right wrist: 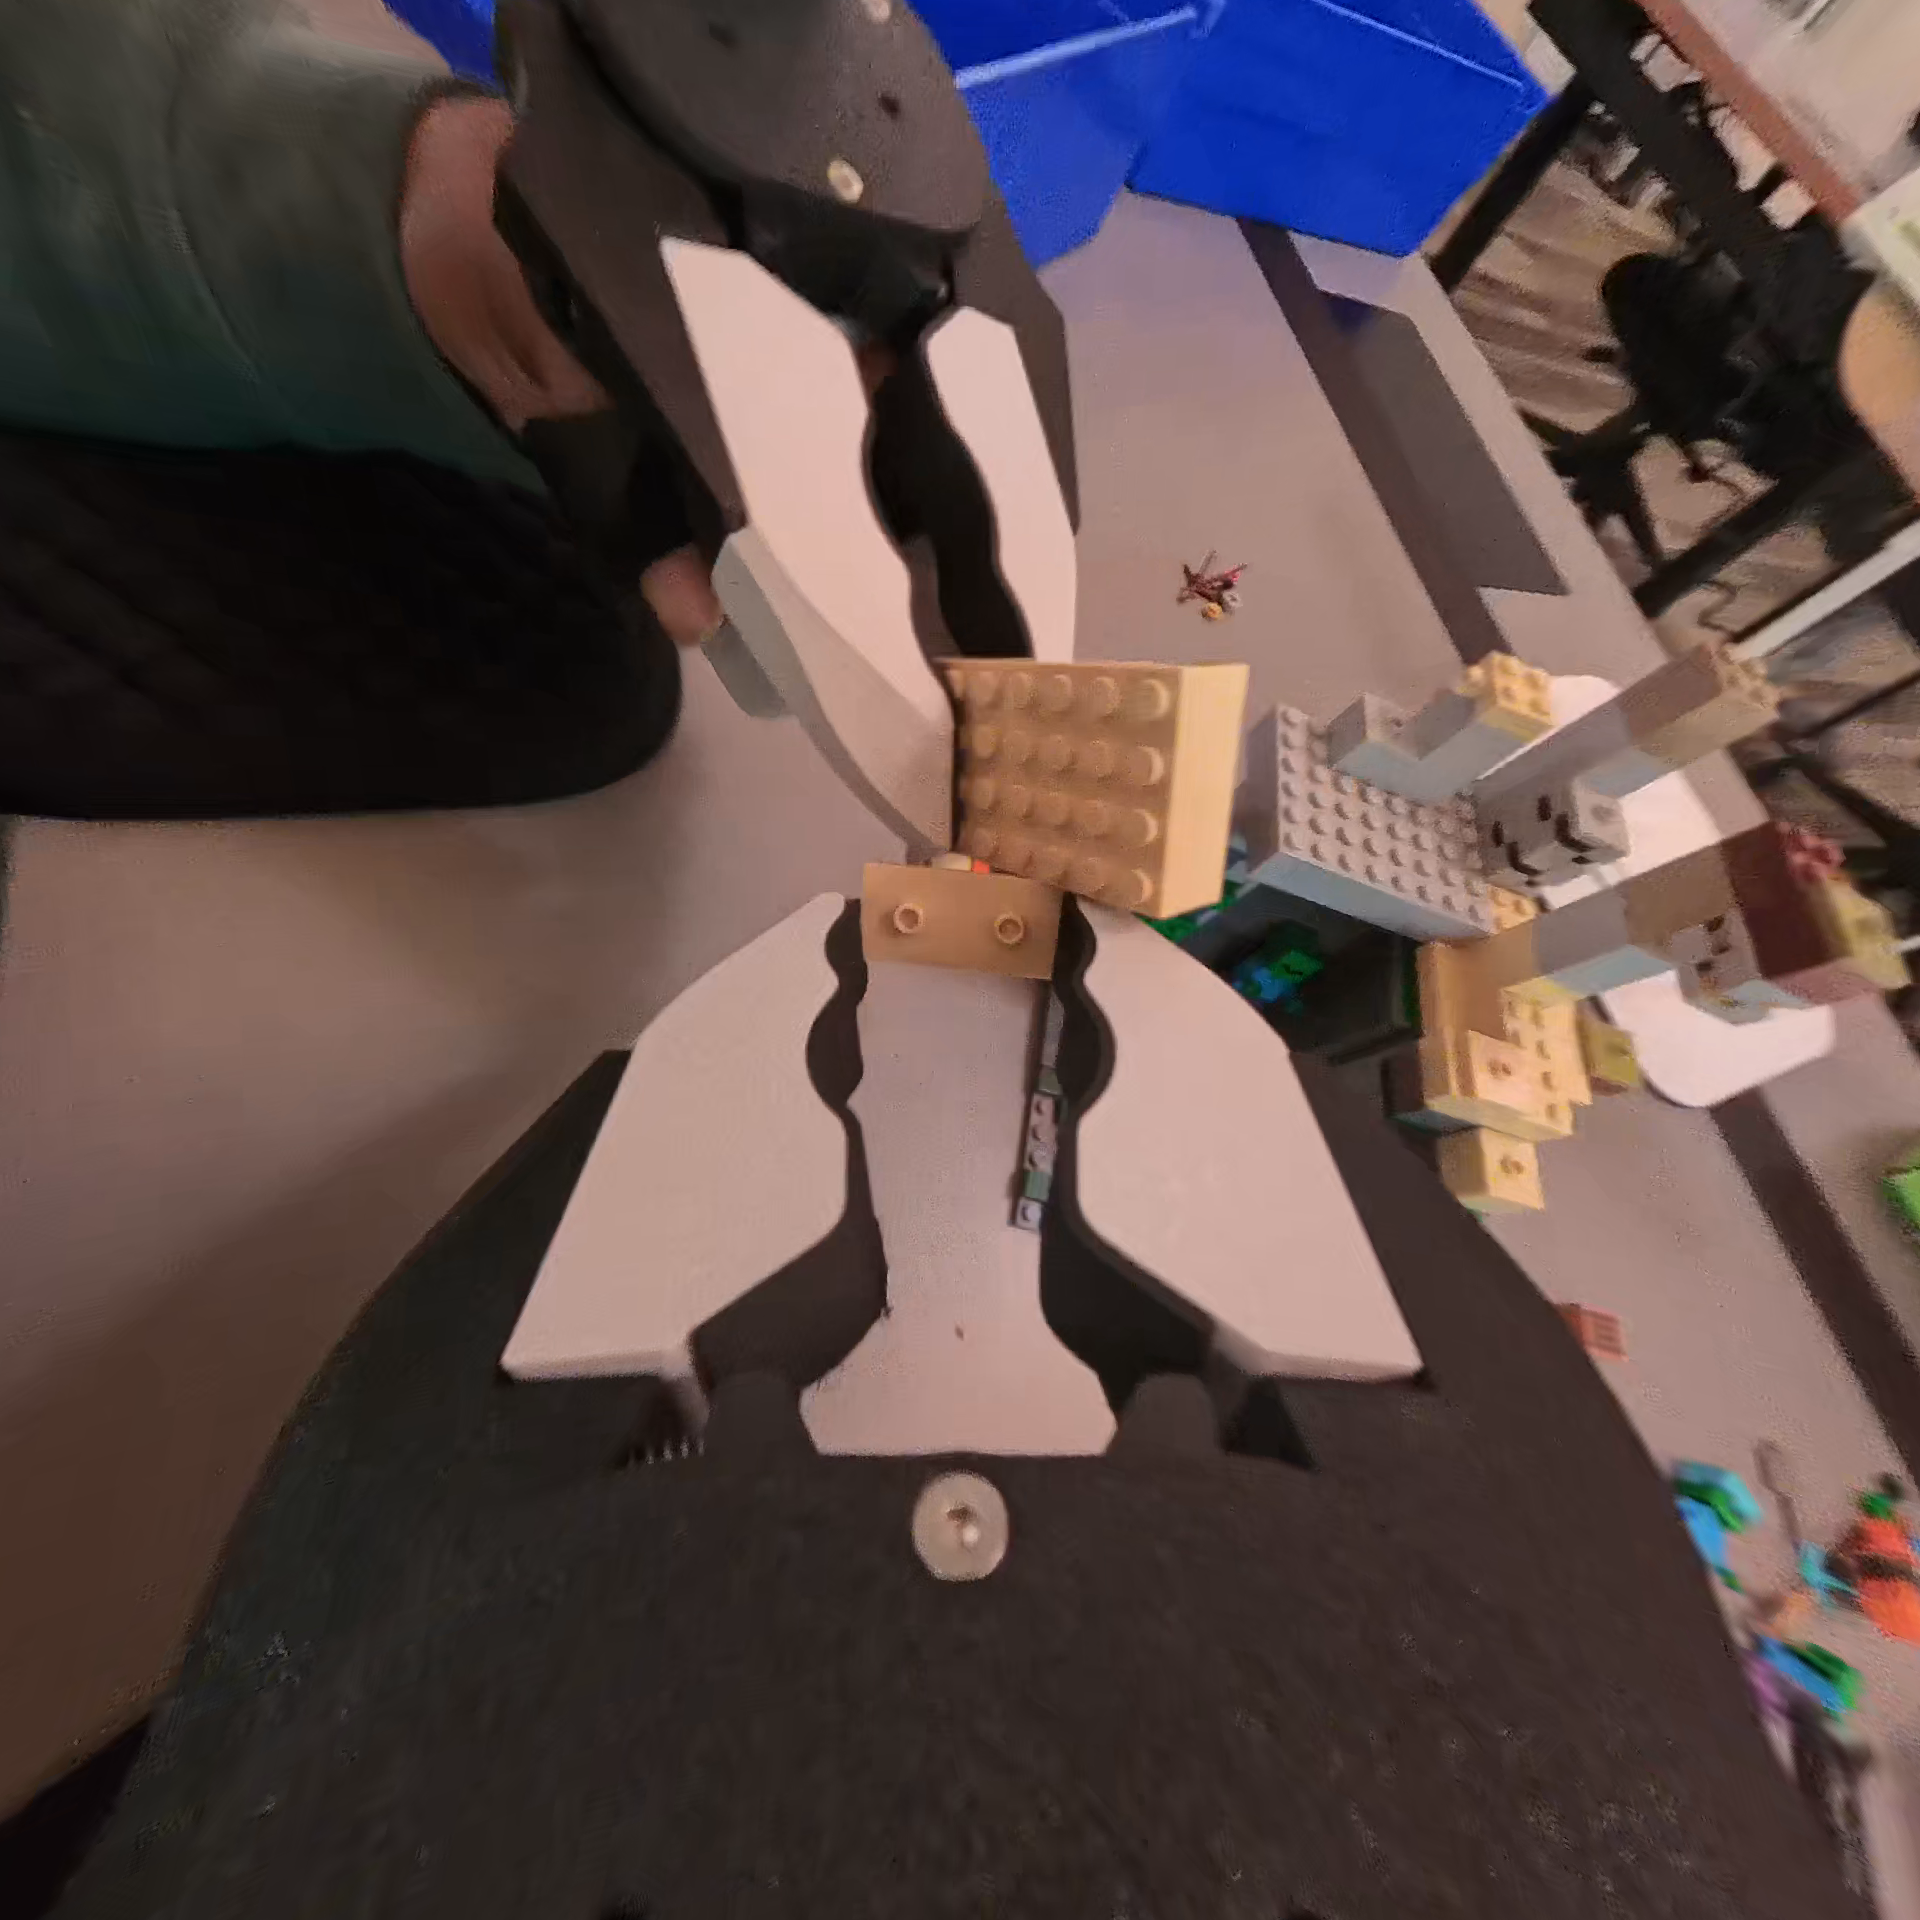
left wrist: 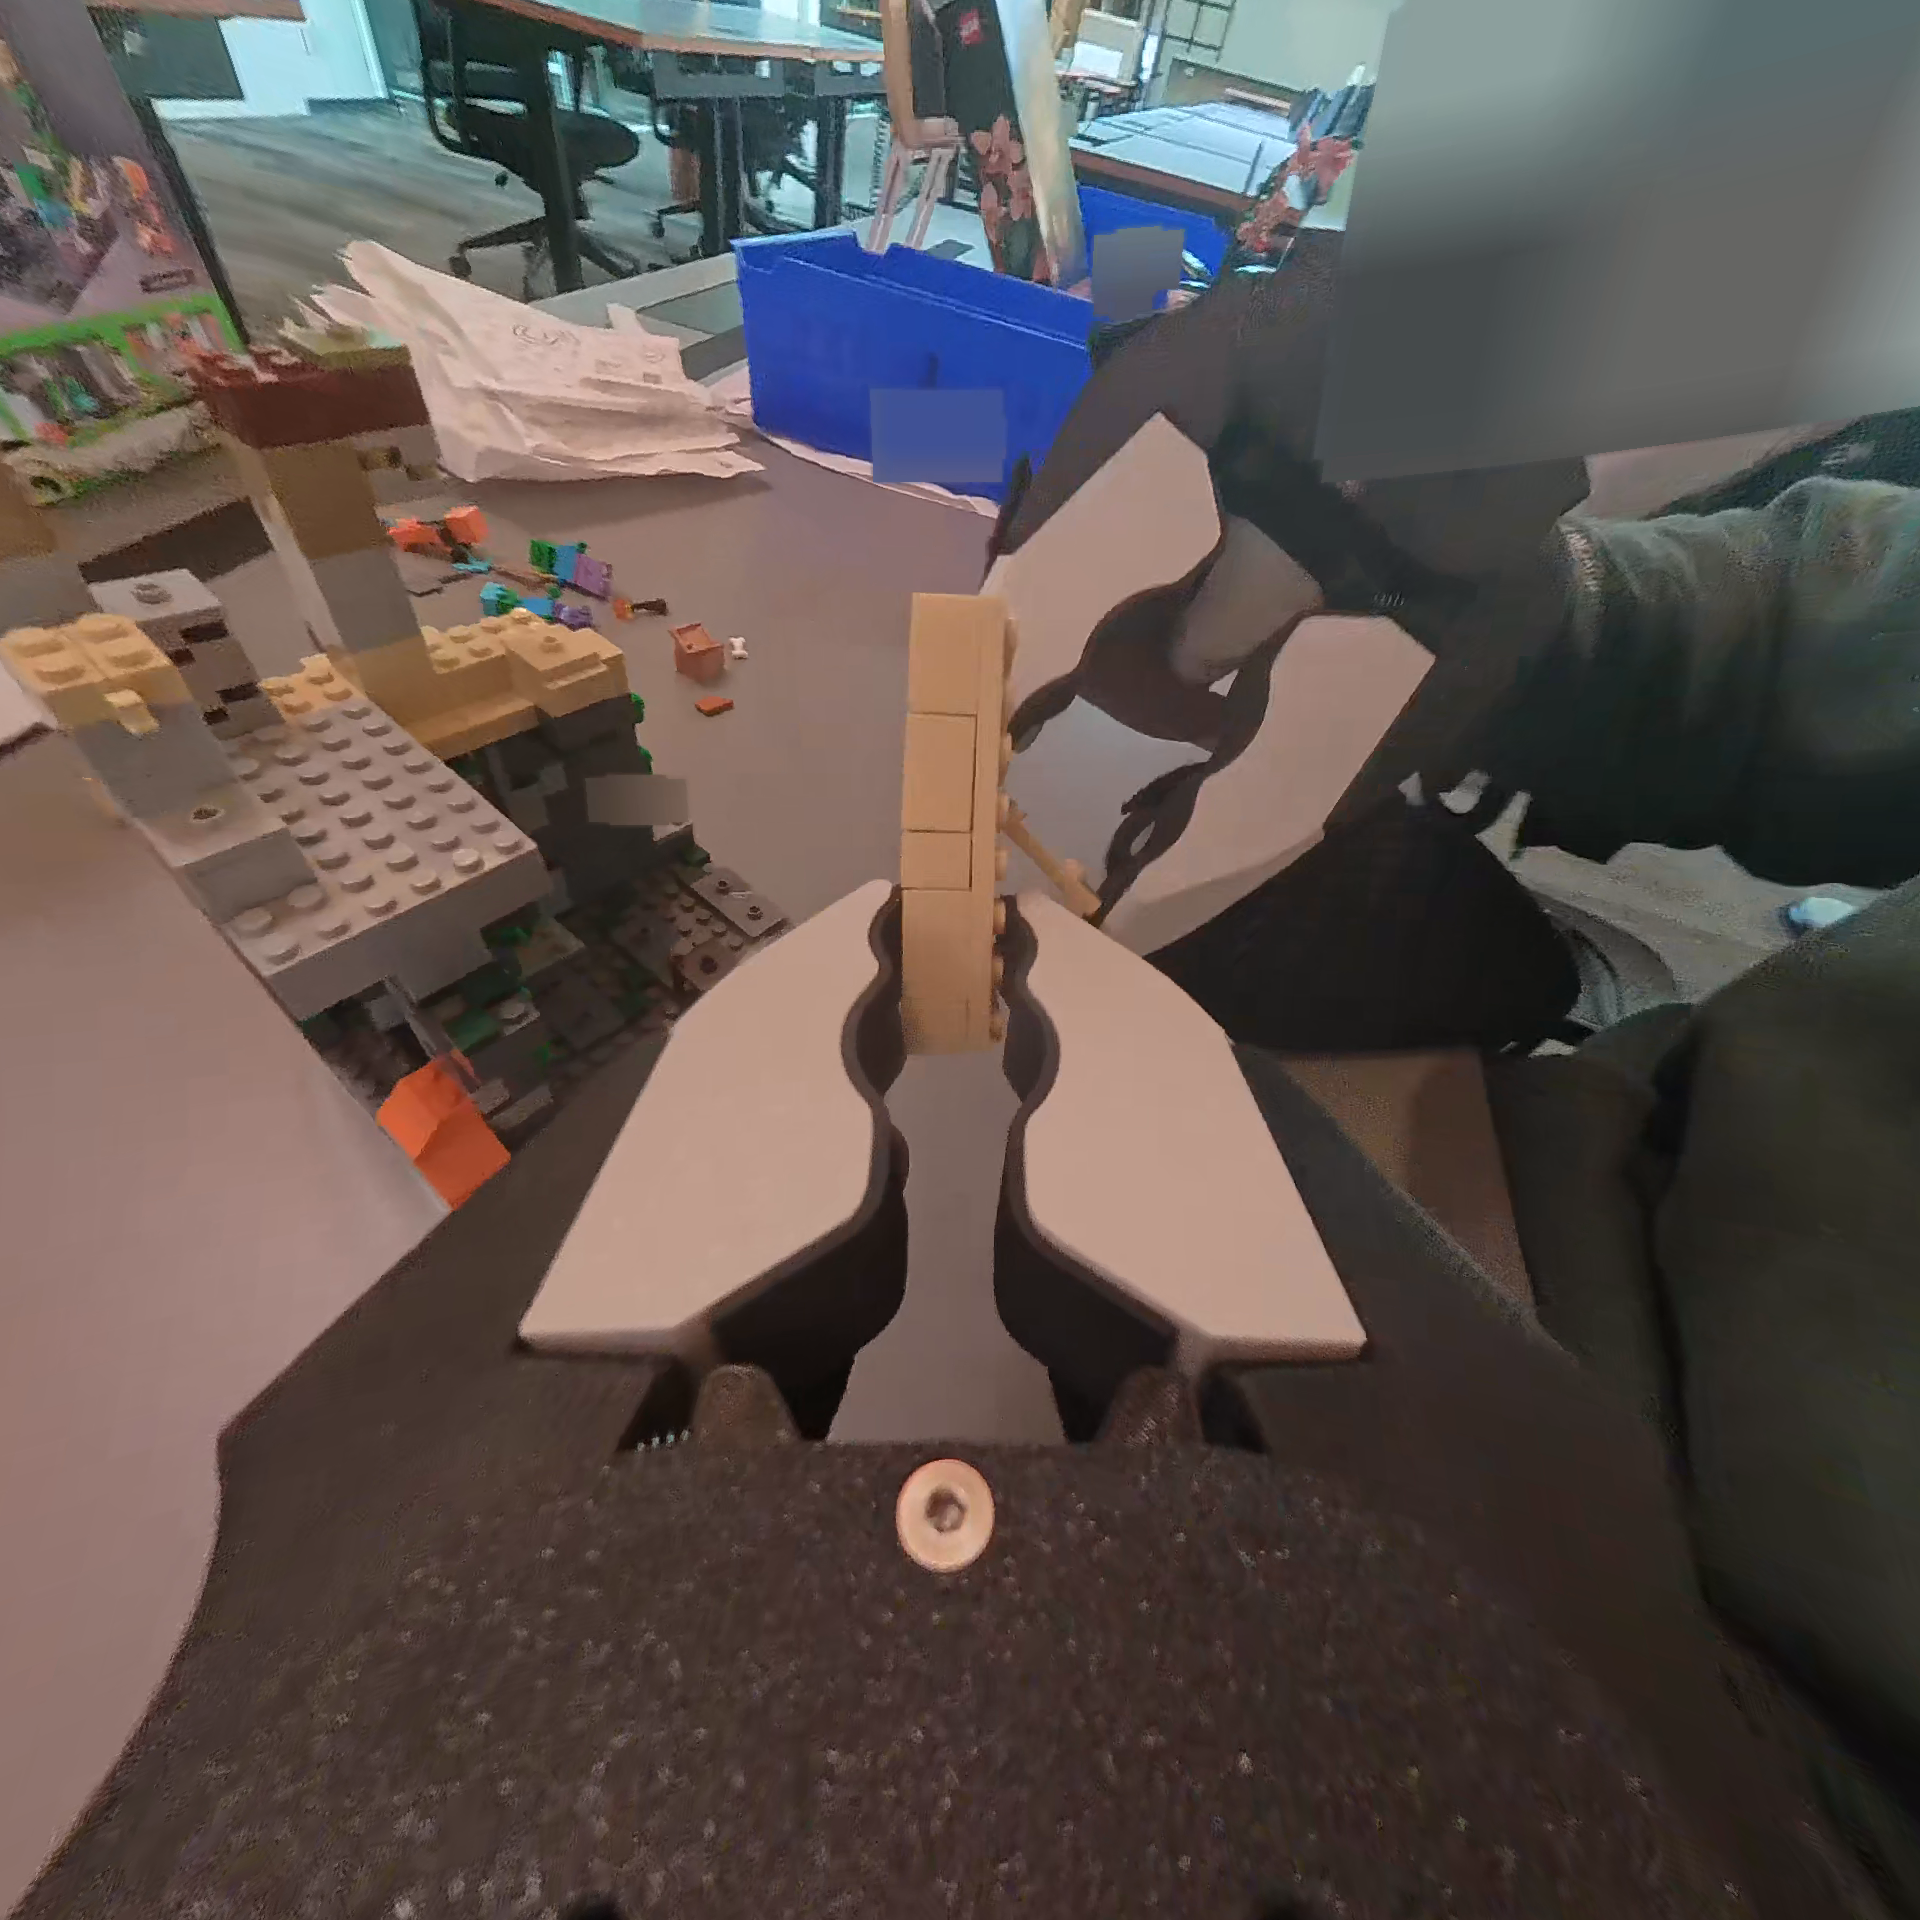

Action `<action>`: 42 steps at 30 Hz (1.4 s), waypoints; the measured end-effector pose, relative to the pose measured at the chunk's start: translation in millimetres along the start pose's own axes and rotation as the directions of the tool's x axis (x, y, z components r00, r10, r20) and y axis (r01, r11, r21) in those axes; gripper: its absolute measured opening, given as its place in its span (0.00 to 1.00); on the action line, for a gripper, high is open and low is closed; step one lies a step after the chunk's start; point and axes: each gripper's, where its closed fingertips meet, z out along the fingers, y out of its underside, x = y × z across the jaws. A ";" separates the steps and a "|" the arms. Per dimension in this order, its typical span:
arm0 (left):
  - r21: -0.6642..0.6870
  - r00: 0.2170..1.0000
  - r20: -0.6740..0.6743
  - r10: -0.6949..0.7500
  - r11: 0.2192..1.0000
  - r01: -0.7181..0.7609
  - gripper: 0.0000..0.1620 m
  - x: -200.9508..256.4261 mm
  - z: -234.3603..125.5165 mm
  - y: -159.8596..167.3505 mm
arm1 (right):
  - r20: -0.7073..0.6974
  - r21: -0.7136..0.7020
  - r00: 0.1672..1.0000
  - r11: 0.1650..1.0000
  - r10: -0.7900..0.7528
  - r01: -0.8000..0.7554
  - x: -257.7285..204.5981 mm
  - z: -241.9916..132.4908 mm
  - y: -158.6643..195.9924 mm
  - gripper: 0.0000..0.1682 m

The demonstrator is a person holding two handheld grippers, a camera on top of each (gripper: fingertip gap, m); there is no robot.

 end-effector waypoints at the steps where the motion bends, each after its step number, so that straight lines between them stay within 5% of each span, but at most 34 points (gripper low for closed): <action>1: -0.007 0.999 0.027 0.027 1.000 -0.027 0.10 -2.6 -0.4 0.1 | -0.005 0.001 1.000 1.000 -0.009 0.009 -0.2 -0.8 0.5 0.21; 10: 0.015 0.996 0.025 -0.085 0.996 0.085 0.10 -13.3 -7.9 1.1 | -0.013 0.031 0.994 0.994 0.106 -0.106 6.9 -12.6 11.6 0.21; 18: 0.100 0.972 0.131 -0.193 0.979 0.180 0.10 -46.2 -44.6 9.5 | -0.016 -0.218 0.995 0.971 0.099 -0.100 -10.5 -7.1 74.0 0.21; 23: 0.189 0.935 0.165 -0.315 0.940 0.284 0.10 -71.1 -67.9 10.5 | 0.010 -0.260 0.995 0.961 0.097 -0.091 -21.5 14.3 76.7 0.21; 30: 0.175 0.918 0.106 -0.383 0.916 0.362 0.10 -67.5 -64.8 25.9 | 0.061 -0.155 0.981 0.973 0.182 -0.171 -22.8 35.4 53.8 0.22; 35: 0.130 0.922 0.038 -0.385 0.917 0.377 0.10 -55.1 -52.3 31.6 | 0.079 -0.065 0.969 0.971 0.236 -0.231 -19.2 35.8 34.7 0.35; 42: 0.024 0.987 0.000 -0.160 0.987 0.160 0.10 -19.8 -33.3 27.9 | 0.062 0.153 0.970 0.958 0.236 -0.243 3.5 17.7 -14.2 0.32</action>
